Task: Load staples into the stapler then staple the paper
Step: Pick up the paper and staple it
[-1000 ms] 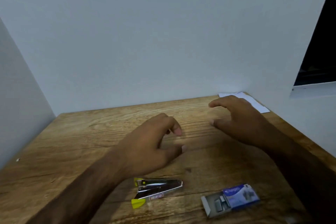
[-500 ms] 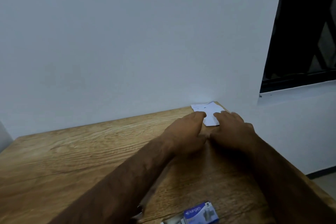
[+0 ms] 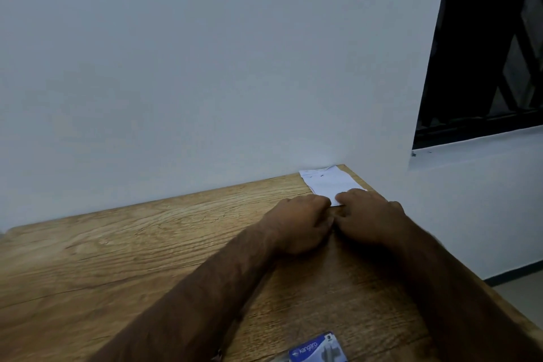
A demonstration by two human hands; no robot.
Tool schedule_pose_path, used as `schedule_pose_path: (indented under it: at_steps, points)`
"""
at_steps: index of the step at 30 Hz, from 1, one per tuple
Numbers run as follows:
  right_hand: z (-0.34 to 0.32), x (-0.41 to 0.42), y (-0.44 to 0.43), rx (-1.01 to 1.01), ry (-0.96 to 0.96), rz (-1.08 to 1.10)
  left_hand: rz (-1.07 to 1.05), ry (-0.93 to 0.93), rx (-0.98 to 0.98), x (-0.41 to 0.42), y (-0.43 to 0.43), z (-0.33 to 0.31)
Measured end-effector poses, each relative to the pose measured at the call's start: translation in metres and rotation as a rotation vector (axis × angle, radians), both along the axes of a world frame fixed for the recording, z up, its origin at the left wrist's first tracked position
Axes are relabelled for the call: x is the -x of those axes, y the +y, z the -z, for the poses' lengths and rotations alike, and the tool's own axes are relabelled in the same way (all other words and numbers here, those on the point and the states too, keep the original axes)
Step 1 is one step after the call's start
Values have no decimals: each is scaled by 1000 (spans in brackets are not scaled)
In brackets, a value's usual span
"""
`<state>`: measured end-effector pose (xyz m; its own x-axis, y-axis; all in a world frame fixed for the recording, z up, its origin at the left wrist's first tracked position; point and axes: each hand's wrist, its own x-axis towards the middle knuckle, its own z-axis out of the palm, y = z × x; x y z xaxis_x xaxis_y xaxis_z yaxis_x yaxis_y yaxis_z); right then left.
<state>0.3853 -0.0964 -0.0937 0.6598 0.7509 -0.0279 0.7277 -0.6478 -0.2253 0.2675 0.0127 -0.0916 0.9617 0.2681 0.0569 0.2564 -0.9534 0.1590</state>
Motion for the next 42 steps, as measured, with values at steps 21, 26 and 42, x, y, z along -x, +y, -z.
schedule_pose_path:
  at_steps: [21,26,42]
  points:
    - [-3,86,21,-215,28,-566,-42,-116,-87,137,32,-1]
    - [2,117,26,-261,78,-662,-79,-124,-27,189,41,-4]
    - [4,153,29,-280,73,-773,-114,-272,77,257,43,8]
